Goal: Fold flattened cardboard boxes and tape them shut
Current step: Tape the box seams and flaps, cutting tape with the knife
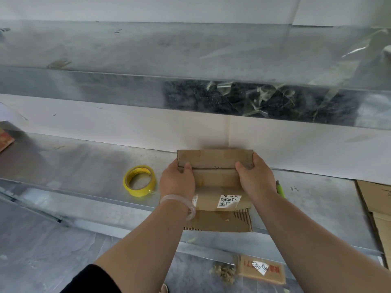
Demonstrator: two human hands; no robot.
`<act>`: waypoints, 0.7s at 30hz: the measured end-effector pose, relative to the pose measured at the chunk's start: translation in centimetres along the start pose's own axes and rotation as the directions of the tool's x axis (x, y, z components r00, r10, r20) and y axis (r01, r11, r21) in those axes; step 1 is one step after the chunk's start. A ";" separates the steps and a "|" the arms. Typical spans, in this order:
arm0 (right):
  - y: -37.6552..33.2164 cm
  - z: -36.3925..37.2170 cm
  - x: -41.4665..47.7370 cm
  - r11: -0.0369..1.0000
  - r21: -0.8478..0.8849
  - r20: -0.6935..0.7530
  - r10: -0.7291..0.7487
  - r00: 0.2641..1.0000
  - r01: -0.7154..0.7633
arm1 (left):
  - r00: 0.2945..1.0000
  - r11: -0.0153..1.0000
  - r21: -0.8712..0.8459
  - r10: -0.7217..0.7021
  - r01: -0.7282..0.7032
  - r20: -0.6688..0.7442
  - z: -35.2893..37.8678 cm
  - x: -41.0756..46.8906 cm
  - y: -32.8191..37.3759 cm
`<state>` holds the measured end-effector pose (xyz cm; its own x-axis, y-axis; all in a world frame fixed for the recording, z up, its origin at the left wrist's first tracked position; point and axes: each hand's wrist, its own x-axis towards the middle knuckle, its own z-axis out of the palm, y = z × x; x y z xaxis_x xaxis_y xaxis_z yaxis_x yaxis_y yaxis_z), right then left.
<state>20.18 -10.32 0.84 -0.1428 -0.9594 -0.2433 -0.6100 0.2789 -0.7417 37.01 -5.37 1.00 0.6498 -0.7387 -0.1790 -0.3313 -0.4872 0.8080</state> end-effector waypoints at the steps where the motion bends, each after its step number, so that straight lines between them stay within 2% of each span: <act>1: 0.1 -0.1 0.0 1.000 -0.004 0.009 -0.001 1.000 0.001 | 1.000 1.000 0.023 0.011 -0.012 0.008 0.0 -0.1 0.0; 3: 0.0 -0.4 0.0 1.000 0.000 0.038 -0.001 0.999 0.001 | 1.000 0.999 0.047 -0.002 0.001 0.023 0.0 -0.1 -0.2; 9: -0.2 -1.3 -0.8 1.000 -0.017 0.139 0.021 0.990 -0.019 | 0.996 0.999 -0.027 -0.016 0.018 0.087 -0.8 0.6 -0.6; 13: -0.5 -0.8 -1.2 0.997 0.030 0.073 0.062 0.995 -0.064 | 0.989 0.999 0.048 0.016 -0.023 0.147 -1.0 1.3 0.3; 16: -0.8 -0.4 -1.3 0.998 -0.010 0.022 0.055 0.998 -0.055 | 0.993 0.992 0.118 0.034 -0.047 0.114 -0.4 1.2 0.3; 21: -0.2 -0.1 -1.1 0.999 0.005 0.026 0.037 0.999 -0.037 | 0.995 0.981 0.176 0.068 -0.081 0.077 -0.2 1.2 0.0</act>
<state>20.38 -9.36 1.27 -0.1450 -0.9470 -0.2868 -0.6003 0.3146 -0.7353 37.93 -6.17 0.86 0.5714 -0.8037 -0.1661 -0.4976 -0.5002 0.7087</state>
